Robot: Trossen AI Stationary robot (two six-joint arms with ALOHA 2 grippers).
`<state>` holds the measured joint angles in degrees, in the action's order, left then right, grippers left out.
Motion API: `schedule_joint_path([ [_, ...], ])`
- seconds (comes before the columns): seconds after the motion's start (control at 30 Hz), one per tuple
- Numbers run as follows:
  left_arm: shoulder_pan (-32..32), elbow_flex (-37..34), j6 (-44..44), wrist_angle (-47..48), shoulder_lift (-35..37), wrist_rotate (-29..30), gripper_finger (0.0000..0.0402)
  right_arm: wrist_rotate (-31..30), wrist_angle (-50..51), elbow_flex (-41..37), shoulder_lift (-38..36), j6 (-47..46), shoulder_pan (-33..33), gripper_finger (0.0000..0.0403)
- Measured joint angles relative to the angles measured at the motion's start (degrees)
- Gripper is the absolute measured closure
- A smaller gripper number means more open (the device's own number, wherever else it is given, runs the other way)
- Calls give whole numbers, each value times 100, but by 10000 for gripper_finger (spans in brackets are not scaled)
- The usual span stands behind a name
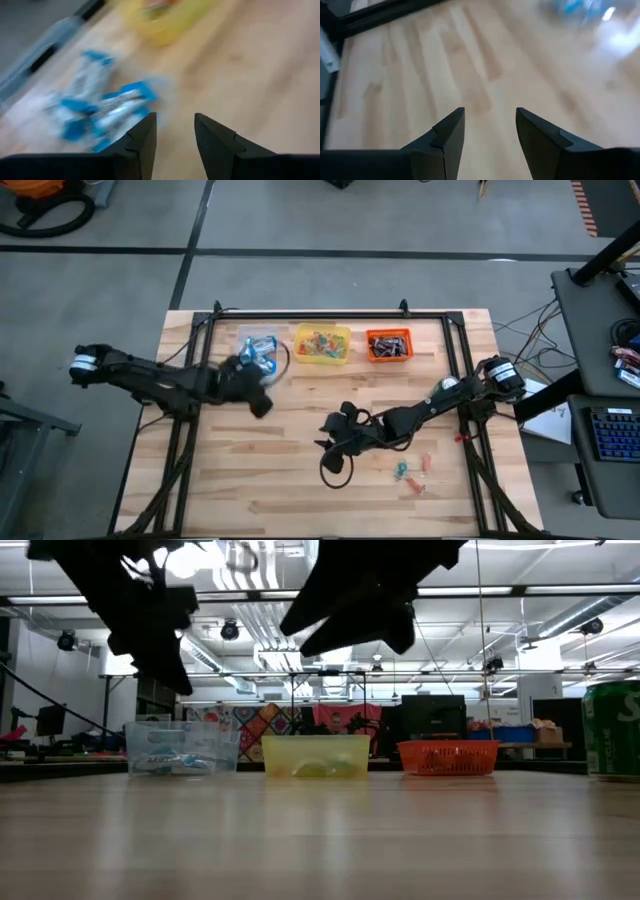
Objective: Sort candy
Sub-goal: Put the blue gummy into the yellow bin
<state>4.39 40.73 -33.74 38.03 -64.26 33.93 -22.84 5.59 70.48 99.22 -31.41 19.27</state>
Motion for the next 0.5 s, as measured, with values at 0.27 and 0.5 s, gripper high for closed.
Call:
schedule_joint_path([
  [0.27,1857,-2,362,-1398,-296,187,286,1457,704,0,0,-1572,30,236],
  [0.5,2590,-4,650,-2212,-640,265,286,2132,1285,0,22,-2351,466,236],
])
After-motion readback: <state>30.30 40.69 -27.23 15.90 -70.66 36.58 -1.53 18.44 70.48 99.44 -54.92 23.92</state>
